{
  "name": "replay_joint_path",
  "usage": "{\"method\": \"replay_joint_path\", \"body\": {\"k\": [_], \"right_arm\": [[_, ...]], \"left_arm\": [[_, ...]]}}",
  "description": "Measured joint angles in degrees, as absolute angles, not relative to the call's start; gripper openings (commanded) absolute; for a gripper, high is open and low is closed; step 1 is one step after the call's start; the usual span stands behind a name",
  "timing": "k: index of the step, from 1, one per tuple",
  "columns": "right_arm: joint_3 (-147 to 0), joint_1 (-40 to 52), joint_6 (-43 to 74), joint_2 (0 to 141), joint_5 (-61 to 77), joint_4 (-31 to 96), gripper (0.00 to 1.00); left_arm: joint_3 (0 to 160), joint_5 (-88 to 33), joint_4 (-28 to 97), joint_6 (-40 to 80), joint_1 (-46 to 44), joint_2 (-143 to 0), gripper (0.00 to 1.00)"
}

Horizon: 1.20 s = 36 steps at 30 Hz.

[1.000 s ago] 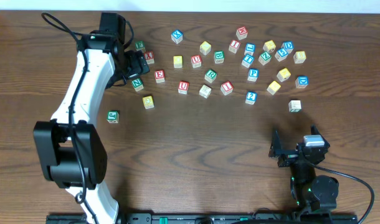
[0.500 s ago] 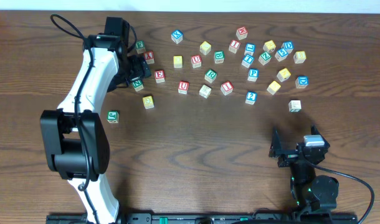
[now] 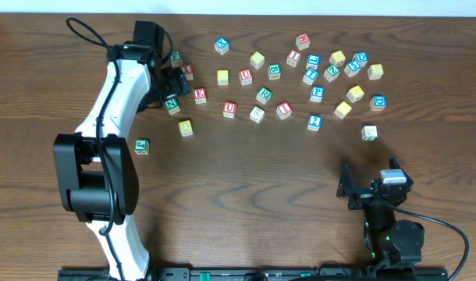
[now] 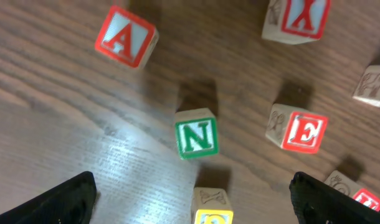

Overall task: Spell out NEURIPS
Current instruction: 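Lower the left gripper around the green N block and close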

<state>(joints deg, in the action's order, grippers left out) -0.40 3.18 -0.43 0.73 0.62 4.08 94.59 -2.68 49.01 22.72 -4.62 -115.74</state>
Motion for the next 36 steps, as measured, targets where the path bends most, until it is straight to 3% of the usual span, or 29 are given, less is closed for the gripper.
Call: {"method": "replay_joint_path", "body": {"k": [25,29,36], "right_arm": [[-0.4,3.18,-0.43,0.73,0.62,4.08,0.99],[-0.4,3.18,-0.43,0.73,0.62,4.08,0.99],[-0.4,3.18,-0.43,0.73,0.62,4.08,0.99]], "left_arm": [[94.89,-2.63,44.05,24.01,-5.74,-124.31,1.0],[94.91,-2.66,43.81,23.97,-5.72,-124.31,0.89],[94.91,-1.74,44.05,24.21,-5.74,-124.31,0.88]]}}
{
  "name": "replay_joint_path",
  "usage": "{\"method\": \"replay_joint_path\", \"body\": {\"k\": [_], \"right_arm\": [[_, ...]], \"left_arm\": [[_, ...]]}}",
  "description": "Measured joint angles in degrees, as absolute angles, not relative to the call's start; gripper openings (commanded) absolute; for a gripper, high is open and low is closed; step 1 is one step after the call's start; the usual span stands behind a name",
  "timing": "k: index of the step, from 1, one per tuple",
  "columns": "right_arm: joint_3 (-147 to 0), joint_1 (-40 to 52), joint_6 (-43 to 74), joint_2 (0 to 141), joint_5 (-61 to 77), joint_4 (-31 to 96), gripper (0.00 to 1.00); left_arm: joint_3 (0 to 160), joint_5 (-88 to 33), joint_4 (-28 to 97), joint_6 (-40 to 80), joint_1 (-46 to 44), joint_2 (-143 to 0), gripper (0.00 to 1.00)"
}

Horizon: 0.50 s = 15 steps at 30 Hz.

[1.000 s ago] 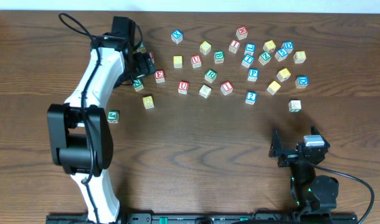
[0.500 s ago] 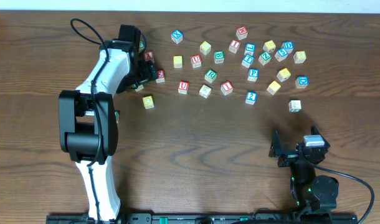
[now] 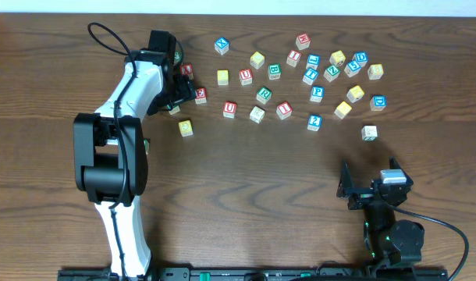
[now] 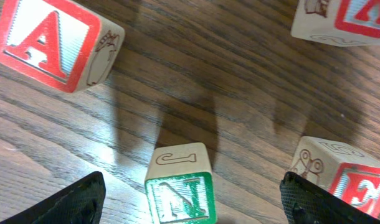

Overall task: Spell out NEURIPS
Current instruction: 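Lower the left gripper around the green N block and close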

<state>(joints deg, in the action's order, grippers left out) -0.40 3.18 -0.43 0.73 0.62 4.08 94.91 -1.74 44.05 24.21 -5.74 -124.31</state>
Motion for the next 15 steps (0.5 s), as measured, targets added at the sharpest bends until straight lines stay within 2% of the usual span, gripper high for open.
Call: {"method": "replay_joint_path", "body": {"k": [15], "right_arm": [[-0.4,3.18,-0.43,0.73,0.62,4.08,0.99]], "left_arm": [[94.91,-0.67,45.41,24.21,-5.72,-124.31,0.88]]}}
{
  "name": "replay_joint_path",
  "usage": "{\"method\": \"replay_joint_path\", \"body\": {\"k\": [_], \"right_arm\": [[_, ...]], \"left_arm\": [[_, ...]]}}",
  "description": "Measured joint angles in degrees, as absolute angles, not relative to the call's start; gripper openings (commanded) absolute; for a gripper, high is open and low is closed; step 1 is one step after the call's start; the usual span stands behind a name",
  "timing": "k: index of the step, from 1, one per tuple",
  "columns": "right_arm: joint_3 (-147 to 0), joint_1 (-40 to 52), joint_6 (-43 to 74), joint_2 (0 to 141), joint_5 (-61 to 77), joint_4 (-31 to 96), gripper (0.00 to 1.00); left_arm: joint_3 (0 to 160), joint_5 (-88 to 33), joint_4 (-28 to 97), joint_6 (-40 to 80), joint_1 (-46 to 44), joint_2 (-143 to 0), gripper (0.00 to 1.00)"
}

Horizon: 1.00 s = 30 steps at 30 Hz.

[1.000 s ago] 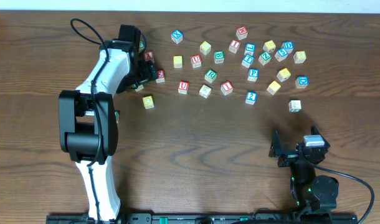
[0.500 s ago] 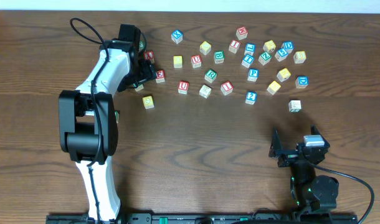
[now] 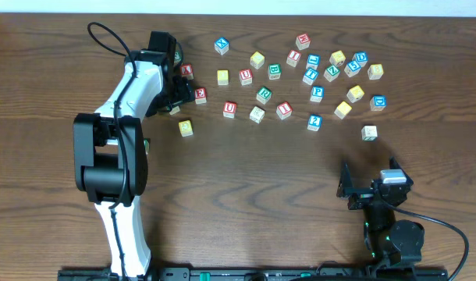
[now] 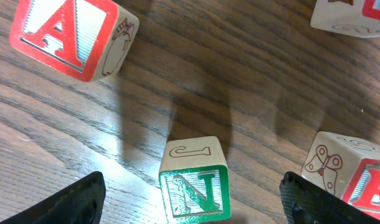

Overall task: Spell out NEURIPS
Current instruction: 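Lower the left gripper around the green N block and close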

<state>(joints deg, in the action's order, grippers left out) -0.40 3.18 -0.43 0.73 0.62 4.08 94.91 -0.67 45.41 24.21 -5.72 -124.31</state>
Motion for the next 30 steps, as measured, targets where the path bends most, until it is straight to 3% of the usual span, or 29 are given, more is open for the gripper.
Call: {"method": "replay_joint_path", "body": {"k": [30], "right_arm": [[-0.4,3.18,-0.4,0.73,0.62,4.08,0.99]], "left_arm": [[94.85,1.67,43.62,24.01,-5.72,-124.31,0.88]]}}
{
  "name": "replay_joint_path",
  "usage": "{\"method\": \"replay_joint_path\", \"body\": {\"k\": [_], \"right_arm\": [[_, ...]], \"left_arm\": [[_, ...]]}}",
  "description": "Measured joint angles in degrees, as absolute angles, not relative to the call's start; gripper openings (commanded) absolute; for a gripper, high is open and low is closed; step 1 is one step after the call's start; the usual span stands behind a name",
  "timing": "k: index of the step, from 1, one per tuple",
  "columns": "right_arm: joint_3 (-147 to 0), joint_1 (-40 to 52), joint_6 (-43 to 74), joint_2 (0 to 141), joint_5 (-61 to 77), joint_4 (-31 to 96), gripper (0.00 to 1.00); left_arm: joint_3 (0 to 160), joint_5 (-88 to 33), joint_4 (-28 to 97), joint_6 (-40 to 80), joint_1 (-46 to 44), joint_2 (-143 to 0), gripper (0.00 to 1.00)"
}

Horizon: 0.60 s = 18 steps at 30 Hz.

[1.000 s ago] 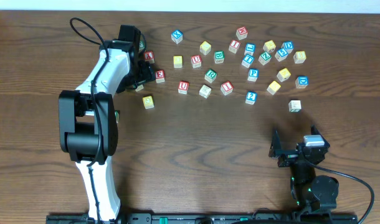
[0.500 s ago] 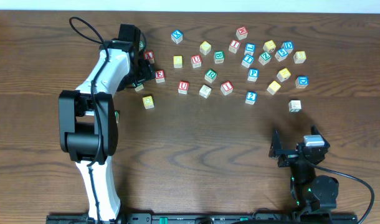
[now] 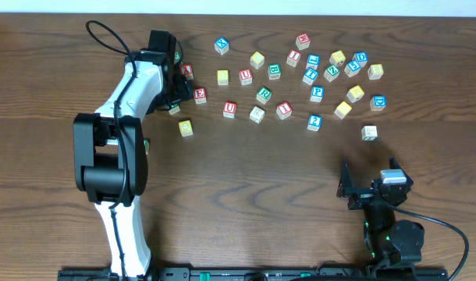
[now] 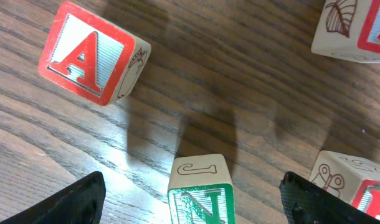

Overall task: Spell out NEURIPS
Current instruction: 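Lower the left gripper around the green N block and close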

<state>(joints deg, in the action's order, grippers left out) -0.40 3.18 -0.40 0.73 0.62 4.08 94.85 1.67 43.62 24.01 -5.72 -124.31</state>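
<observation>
The green N block [image 4: 200,193] stands on the wood between my left gripper's [image 4: 193,210] fingers, which are wide apart and touch nothing. One fingertip [image 4: 62,202] is at the left and the other at the right of the wrist view. In the overhead view the left gripper [image 3: 173,100] covers the N block at the far left of the block field. A red A block [image 4: 90,53] lies up-left of it and a red E block [image 4: 358,190] to the right. My right gripper [image 3: 371,191] rests at the near right, its jaws unclear.
Several lettered blocks are scattered across the far middle and right, among them a red U [image 3: 230,108], a red I [image 3: 283,110] and a blue P [image 3: 317,94]. A yellow block [image 3: 186,127] lies just nearer than the left gripper.
The wrist view has shifted a little: the N block now sits lower in it, near the bottom edge, and the A block is further right. The jaws stay open. The right arm is unmoved.
The left gripper was open and well above the N block, with A and E around it. Then it was low over the table with a finger on each side of N. It has kept that straddle, open, with small shifts.
</observation>
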Motion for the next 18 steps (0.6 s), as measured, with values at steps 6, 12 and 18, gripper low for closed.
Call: {"method": "replay_joint_path", "body": {"k": [6,12,18], "right_arm": [[-0.4,3.18,-0.4,0.73,0.62,4.05,0.99],[-0.4,3.18,-0.43,0.73,0.62,4.08,0.99],[-0.4,3.18,-0.43,0.73,0.62,4.08,0.99]], "left_arm": [[94.26,1.65,43.57,24.05,-5.74,-124.31,0.88],[91.2,1.65,42.15,24.21,-5.72,-124.31,0.88],[90.35,1.65,40.58,24.21,-5.72,-124.31,0.88]]}}
